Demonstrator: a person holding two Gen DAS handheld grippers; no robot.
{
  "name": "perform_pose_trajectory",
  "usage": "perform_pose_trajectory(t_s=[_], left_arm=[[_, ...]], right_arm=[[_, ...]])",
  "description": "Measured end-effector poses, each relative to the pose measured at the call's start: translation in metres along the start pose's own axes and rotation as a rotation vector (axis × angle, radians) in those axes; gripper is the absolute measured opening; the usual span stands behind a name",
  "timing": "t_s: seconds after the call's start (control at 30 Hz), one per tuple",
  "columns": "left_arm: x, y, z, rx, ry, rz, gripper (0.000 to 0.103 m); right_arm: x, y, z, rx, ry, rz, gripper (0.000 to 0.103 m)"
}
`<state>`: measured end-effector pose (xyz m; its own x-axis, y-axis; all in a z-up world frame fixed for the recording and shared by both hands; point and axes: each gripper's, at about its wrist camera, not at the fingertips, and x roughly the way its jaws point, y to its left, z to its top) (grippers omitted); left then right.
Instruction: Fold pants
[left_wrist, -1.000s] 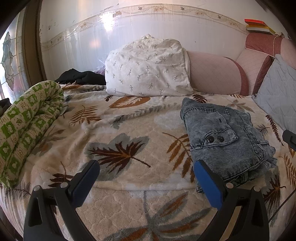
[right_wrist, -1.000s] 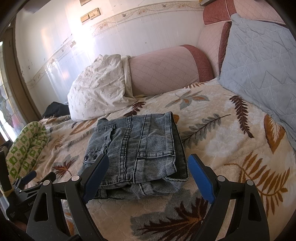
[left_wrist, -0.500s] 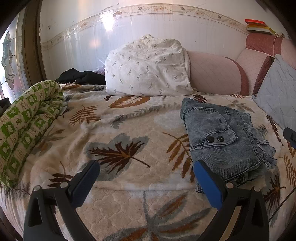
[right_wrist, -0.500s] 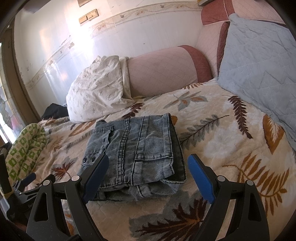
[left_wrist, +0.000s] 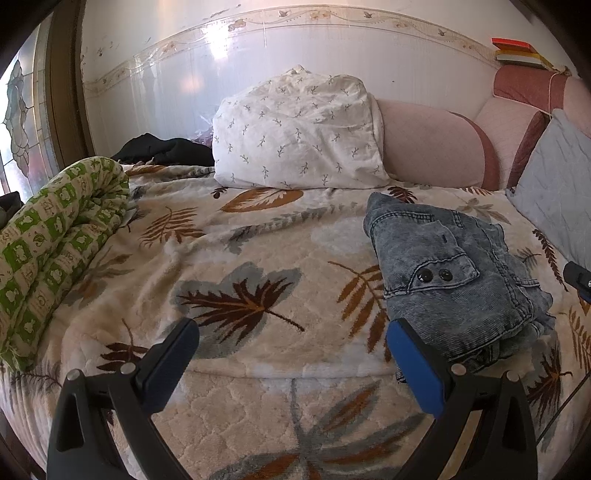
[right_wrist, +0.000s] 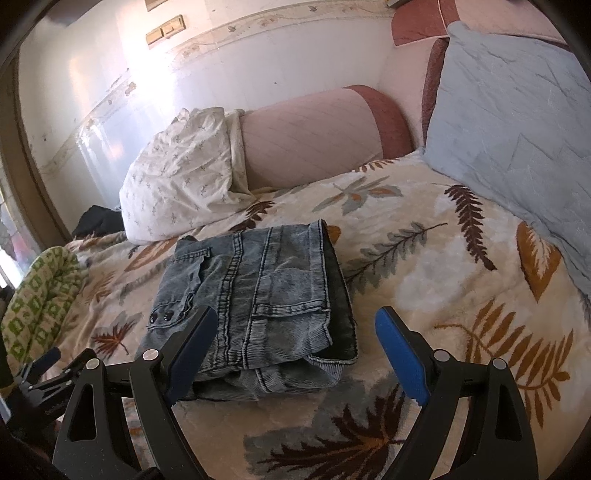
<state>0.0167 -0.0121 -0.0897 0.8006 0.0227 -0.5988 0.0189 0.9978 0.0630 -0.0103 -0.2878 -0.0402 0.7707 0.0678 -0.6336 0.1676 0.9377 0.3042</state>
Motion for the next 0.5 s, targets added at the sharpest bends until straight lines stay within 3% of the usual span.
perform_pose_trajectory(t_s=[0.5], left_arm=[[0.0005, -0.0003, 0.0007, -0.003, 0.002, -0.007, 0.103]], right_arm=[[0.0011, 0.0040, -0.0018, -0.013, 0.006, 0.004, 0.088]])
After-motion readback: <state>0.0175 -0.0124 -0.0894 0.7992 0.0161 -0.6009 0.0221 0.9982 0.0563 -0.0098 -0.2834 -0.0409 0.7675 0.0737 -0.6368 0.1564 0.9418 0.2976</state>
